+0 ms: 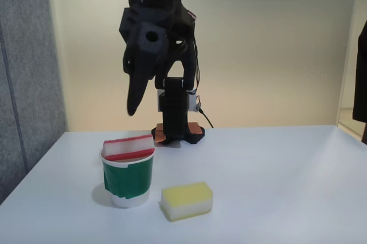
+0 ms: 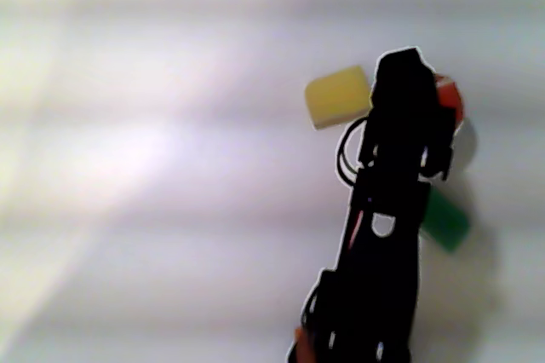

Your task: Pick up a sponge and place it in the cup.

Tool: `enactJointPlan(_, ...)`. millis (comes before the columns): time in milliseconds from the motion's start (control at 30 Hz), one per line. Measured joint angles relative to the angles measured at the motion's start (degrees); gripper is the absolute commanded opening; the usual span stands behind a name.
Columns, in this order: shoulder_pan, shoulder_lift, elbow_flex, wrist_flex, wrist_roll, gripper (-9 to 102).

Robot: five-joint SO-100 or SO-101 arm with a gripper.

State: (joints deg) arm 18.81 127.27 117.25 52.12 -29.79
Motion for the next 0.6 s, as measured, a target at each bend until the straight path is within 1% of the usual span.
enactJointPlan(67, -2.5, 2.9, 2.7, 0.0, 5.7, 0)
enactJointPlan(200, -6.6, 10.2, 7.0, 0.0, 22.9, 0)
enactJointPlan(267, -9.3, 14.1, 9.8, -0.1, 28.6, 0)
enactJointPlan(367, -11.3, 20.9, 14.0, -1.3, 33.8, 0)
enactJointPlan(600, -13.7, 35.8, 24.0, -2.5, 35.2, 0)
